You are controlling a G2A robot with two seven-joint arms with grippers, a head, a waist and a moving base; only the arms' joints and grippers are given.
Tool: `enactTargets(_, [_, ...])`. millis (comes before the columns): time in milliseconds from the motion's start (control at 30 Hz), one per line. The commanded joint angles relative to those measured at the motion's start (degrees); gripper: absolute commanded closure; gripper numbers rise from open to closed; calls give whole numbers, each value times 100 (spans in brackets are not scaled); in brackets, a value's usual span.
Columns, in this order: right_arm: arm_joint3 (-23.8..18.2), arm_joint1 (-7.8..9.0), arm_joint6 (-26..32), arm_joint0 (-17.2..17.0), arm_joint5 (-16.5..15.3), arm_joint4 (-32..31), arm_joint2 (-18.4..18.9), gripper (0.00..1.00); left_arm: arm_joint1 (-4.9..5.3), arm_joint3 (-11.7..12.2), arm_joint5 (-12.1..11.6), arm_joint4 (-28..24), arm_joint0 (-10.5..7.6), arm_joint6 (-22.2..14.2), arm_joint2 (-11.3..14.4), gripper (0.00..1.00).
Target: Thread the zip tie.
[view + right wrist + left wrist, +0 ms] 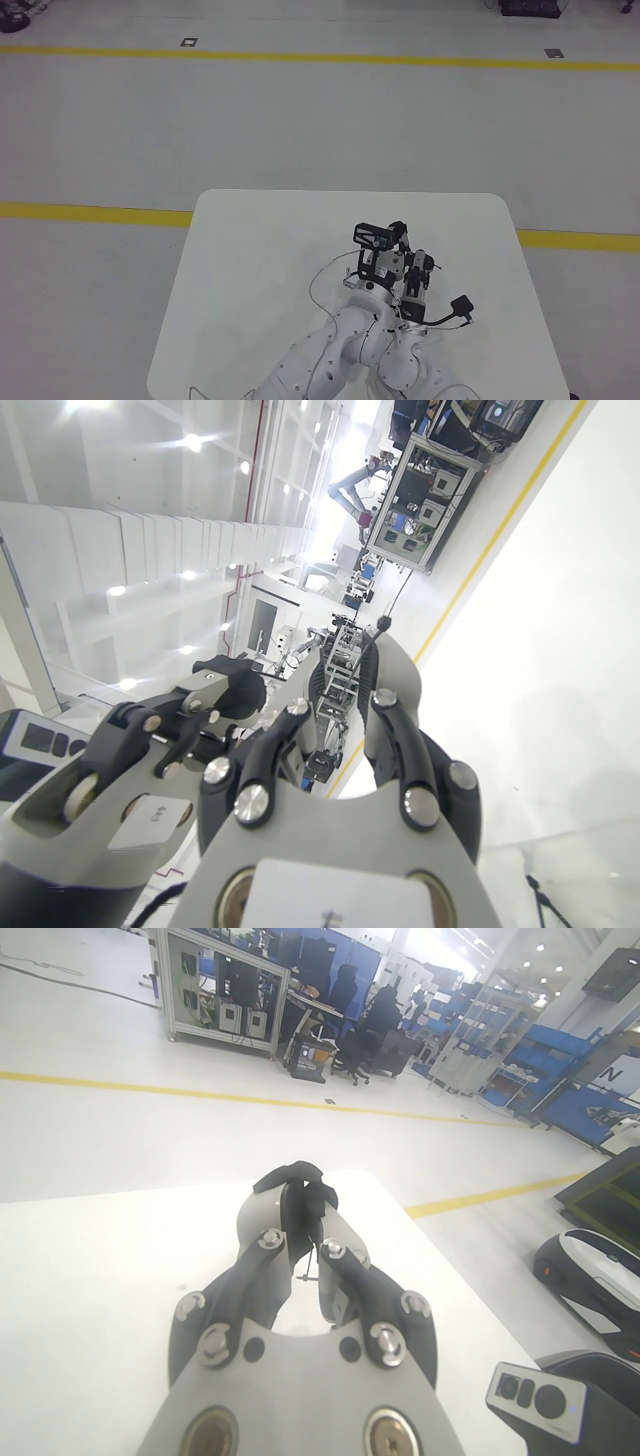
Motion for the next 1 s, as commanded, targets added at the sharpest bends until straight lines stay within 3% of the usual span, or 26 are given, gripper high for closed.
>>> enactTargets(0, [6,-3,-9,7,0,6,-6,84,2,-6,-10,3,-10,-8,4,100])
enactTargets(967, [-51,18,0,1,0,118,72,90,-3,5,9,-11,-55,64,23,100])
